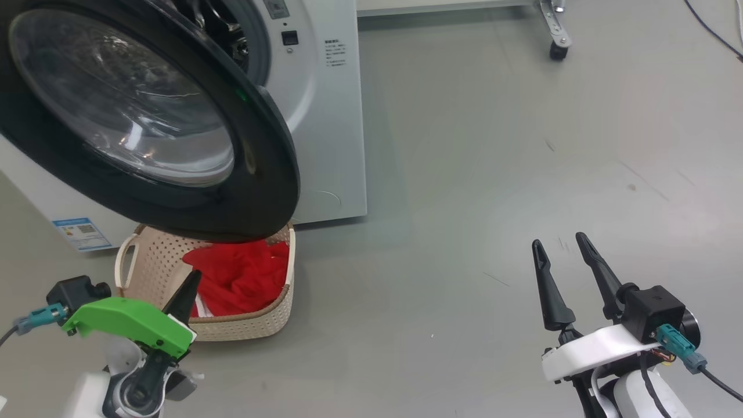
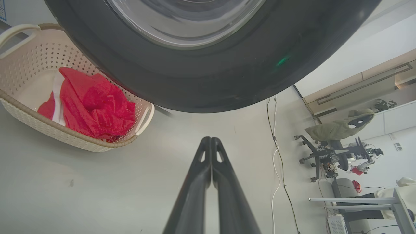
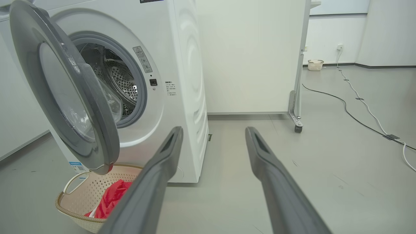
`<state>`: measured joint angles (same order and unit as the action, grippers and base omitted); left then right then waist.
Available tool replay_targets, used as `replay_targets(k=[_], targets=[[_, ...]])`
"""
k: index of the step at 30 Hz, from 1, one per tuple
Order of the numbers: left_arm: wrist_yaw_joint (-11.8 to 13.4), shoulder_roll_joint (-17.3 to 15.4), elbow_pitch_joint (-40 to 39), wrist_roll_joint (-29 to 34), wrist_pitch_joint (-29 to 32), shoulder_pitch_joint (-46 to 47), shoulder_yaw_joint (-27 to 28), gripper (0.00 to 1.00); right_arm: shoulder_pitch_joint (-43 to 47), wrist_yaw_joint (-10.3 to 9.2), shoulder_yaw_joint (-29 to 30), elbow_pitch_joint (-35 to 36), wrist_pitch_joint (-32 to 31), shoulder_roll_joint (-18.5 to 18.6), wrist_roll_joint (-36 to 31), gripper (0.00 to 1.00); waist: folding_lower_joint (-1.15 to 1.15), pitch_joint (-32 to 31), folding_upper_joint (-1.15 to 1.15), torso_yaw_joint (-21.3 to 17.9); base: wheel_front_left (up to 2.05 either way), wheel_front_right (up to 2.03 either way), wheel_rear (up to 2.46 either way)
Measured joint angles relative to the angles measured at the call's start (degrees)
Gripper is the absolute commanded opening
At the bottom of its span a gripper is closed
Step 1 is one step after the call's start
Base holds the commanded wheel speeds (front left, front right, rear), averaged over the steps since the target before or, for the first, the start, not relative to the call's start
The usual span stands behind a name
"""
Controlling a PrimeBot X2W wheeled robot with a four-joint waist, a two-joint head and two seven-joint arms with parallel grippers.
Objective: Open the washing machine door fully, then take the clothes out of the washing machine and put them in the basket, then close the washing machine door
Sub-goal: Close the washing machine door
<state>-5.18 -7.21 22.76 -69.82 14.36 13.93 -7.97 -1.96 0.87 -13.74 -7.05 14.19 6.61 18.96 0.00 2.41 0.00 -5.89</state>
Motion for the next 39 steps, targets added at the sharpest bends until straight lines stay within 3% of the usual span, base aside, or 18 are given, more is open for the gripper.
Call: replay_targets(k=[8, 13, 20, 26, 27, 28, 39], targets=[[-0.76, -1.91, -4.42, 8.49, -7.83, -2.58, -2.04, 0.0, 0.43, 0.0, 0.08, 0.62, 0.0, 0.55, -0.53, 1.0, 0.0, -2.03, 0.0, 4.96, 0.0, 0.0, 0.0], [-1.25, -4.88, -7.33, 16.17, -13.65, -3.92, -3.67, 0.0, 0.74, 0.04, -0.2, 0.85, 0.01, 0.54, -0.82, 1.0, 0.0, -2.83, 0.0, 7.26, 0.0, 0.0, 0.0], [-1.25, -7.83, -8.17, 24.76, -21.51, -8.12, -4.55, 0.0, 1.1, 0.08, -0.89, 0.9, 0.01, 0.4, -0.92, 1.0, 0.0, -3.45, 0.0, 8.51, 0.0, 0.0, 0.0], [-1.08, -7.78, -8.78, 29.67, -27.33, -9.69, -5.5, 0.0, 1.24, 0.09, -1.04, 1.03, 0.01, 0.29, -0.92, 1.0, 0.0, -3.3, 0.0, 8.75, 0.0, 0.0, 0.0], [-0.64, -7.64, -8.84, 30.0, -28.32, -9.94, -5.45, 0.43, 1.28, 0.09, -1.04, 1.05, 0.01, 0.21, -0.92, 1.0, 0.0, -3.27, 0.0, 8.79, 0.0, 0.0, 0.0], [-0.23, -7.33, -9.0, 30.15, -28.77, -10.15, -5.25, 0.97, 1.3, 0.09, -1.04, 1.05, 0.01, 0.15, -0.92, 1.0, 0.0, -3.24, 0.0, 8.82, 0.0, 0.0, 0.0], [0.89, -6.19, -9.13, 32.64, -28.56, -11.46, -5.54, 1.0, 1.37, 0.08, -1.03, 1.07, 0.01, -0.27, -0.92, 1.0, 0.0, -3.07, 0.0, 8.96, 0.0, 0.0, 0.0]])
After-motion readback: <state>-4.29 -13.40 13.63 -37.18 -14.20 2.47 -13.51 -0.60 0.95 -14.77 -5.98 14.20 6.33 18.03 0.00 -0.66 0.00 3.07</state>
